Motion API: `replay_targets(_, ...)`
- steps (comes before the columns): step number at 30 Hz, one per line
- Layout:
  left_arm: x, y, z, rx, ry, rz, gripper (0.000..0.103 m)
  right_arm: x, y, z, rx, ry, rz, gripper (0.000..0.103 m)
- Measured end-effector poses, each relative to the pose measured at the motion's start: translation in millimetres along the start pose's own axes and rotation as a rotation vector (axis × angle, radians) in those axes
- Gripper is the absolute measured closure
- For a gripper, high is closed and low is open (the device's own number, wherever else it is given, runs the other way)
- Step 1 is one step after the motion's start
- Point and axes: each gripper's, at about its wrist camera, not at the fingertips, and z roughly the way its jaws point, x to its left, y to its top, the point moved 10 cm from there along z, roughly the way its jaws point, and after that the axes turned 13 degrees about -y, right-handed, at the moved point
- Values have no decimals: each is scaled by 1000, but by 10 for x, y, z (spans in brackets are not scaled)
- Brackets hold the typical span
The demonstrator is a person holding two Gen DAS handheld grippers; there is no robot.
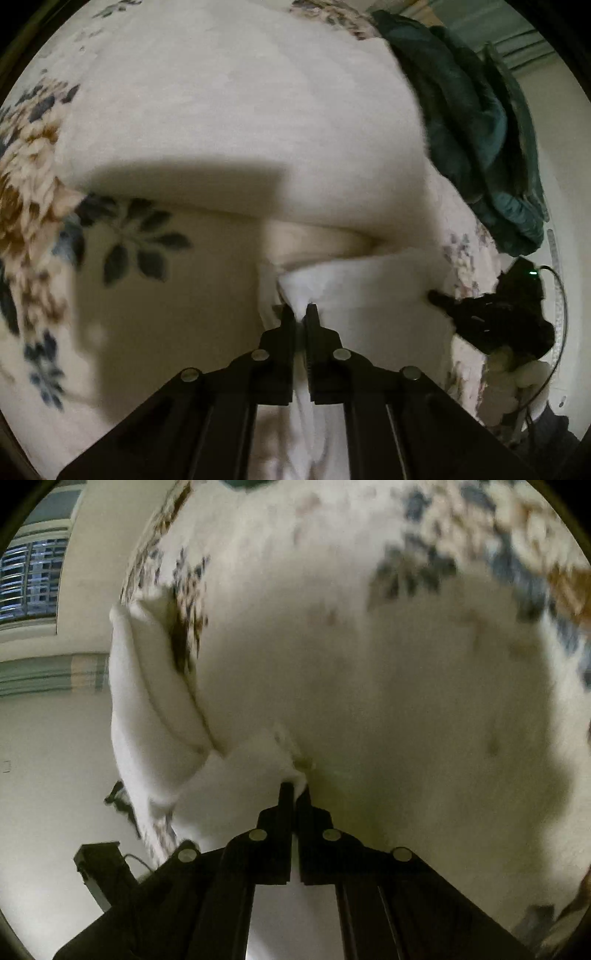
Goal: Fold small clothes
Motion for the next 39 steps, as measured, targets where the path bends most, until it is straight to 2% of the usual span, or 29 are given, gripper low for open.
replay_targets(2, 64, 15, 45, 17, -32, -26, 100, 9, 23, 82, 8, -60, -24, 101)
replay_targets(3, 48, 8, 65, 32, -43, -24, 99, 44, -9, 150, 39, -91, -51, 101)
replay_targets(5, 0, 8, 42, 50, -55, -34, 98, 88, -112, 144, 90, -87, -70, 98)
replay_targets(6, -41, -6, -8, 47, -89, -50, 95, 119, -161, 103, 107, -65, -72, 93)
replay_targets(7, -52, 2, -68, 39, -112, -63, 86, 139, -258, -9, 124, -17, -73, 76)
replay_targets(8, -78, -51, -162, 31, -128, -79, 77, 158, -334, -105, 129, 23, -70, 53)
replay_targets(9, -120, -132, -274, 13, -157, -98, 57, 162, -398, -186, 130, 54, -66, 45)
replay_targets(10, -138, -186, -348, 0, -173, -110, 41, 153, -527, -316, 140, 89, -61, 33)
replay_targets(11, -157, -286, -466, -17, -187, -125, 40, 106, -619, -386, 153, 90, -59, 30)
replay_targets(15, -239, -878, -845, -36, -164, -151, 40, -240, -1230, -721, 204, 72, -78, 30)
replay_targets(20, -288, -2007, -1178, 16, -85, -176, 40, -1000, -2522, -955, 361, -19, -116, 30)
replay_targets(23, -248, -2810, -1253, 82, -39, -233, 40, -1482, -3286, -996, 448, -55, -126, 30)
replay_targets(25, -220, -3179, -1211, 115, -2, -266, 40, -1820, -3754, -946, 500, -67, -83, 30)
replay_targets(27, -127, -3654, -1172, 159, 29, -316, 40, -2055, -4072, -856, 538, -77, -47, 30)
replay_targets(30, 20, -4178, -1125, 210, 49, -363, 41, -2296, -4549, -653, 588, -77, -25, 30)
replay_targets(33, 80, -4502, -1074, 238, 61, -386, 41, -2379, -4876, -525, 601, -52, -21, 30)
replay_targets(36, 28, -4588, -1120, 193, 82, -349, 43, -2314, -5024, -411, 592, -37, -2, 31)
replay_targets(37, -1, -4605, -1118, 185, 96, -325, 64, -2294, -5045, -383, 584, -33, 3, 32)
replay_targets(38, -30, -4624, -1113, 189, 106, -299, 85, -2266, -5077, -371, 571, -28, 5, 45)
replay_targets(39, -25, -4676, -1095, 212, 132, -277, 100, -2224, -5105, -321, 564, -33, 0, 74)
